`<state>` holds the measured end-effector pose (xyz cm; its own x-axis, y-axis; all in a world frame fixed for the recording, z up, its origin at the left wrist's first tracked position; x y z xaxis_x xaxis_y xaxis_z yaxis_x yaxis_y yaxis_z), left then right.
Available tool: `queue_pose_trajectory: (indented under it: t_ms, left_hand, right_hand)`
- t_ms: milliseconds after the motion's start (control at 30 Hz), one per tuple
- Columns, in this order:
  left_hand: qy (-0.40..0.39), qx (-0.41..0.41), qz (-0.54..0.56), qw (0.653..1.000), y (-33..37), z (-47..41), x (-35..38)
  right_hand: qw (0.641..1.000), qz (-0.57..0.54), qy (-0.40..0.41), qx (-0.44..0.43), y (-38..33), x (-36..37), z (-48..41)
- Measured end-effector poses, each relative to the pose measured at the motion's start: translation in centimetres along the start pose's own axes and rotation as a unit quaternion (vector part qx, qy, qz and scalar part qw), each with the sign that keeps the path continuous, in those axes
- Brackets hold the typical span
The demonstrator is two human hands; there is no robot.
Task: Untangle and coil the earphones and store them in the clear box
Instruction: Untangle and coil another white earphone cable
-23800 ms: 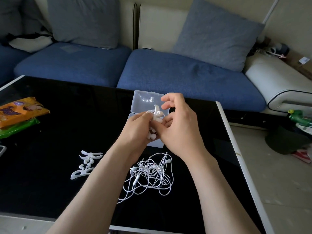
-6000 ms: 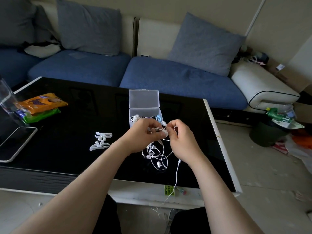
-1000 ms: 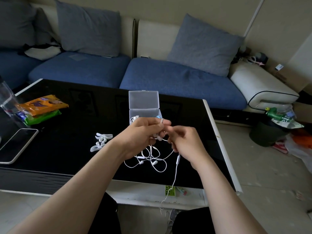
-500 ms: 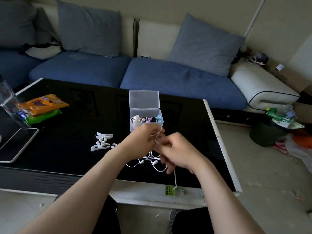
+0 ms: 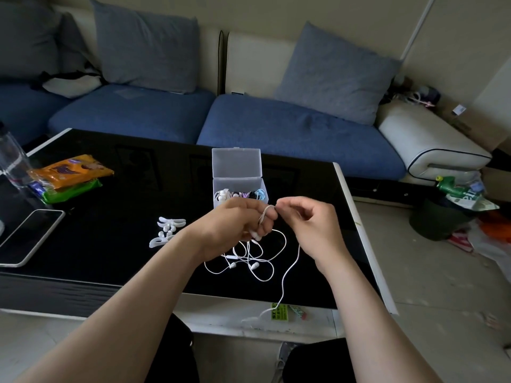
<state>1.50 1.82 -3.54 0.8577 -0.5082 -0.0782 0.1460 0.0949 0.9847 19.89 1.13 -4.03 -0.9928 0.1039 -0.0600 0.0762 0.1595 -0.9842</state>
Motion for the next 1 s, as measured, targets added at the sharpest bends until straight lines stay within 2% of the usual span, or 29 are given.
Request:
queue_pose_trajectory:
  t_ms: [133,300,367,467,567,633,733,867,1000]
  left_hand:
    - [-0.008,0.008,0.077,0.997,0.2,0.1,-0.2]
    - [0.112,0.028,0.025,0.993,-0.1,-0.2,-1.2]
    - [0.14,0.042,-0.04,0.988,-0.4,-0.4,-1.4]
    - [0.161,0.053,-0.21,0.963,-0.8,-0.5,-1.2]
    - [0.132,0.071,-0.372,0.916,-1.0,-0.4,-0.6]
    - [0.112,0.065,-0.429,0.894,-1.2,-0.4,-0.5]
    - [0.072,0.028,-0.383,0.92,-1.3,-0.4,-0.2]
    - [0.038,0.012,-0.272,0.962,-0.6,-0.3,0.4]
    - [0.019,-0.003,-0.111,0.994,0.0,-0.3,0.4]
  right_hand:
    - [0.994,-0.003,-0.07,0.082,0.0,1.0,0.6]
    - [0.973,0.059,-0.157,0.16,0.4,2.4,1.5]
    - [0.961,0.057,-0.198,0.185,0.4,2.9,1.9]
    - [0.949,0.066,-0.232,0.202,0.3,3.3,2.3]
    - [0.967,0.085,-0.195,0.141,-0.1,3.1,1.8]
    - [0.982,0.09,-0.145,0.081,-0.5,2.7,1.4]
    - [0.996,0.055,-0.064,0.024,-0.5,1.8,0.6]
    - [0.998,-0.005,0.031,0.047,0.0,0.6,-0.2]
    - [0.998,0.05,0.03,0.032,0.6,0.0,-0.3]
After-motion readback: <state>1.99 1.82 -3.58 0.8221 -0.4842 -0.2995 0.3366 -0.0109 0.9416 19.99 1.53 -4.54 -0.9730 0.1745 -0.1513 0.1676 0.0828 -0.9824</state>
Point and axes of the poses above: each hand's wrist, its own z-axis away from the middle knuckle, its own x-axis out of the palm, y = z × x, the point moved 3 cm from there along -z, towards the middle knuckle, and after that the axes turned 11 degrees about -z, right-handed, at the moved point
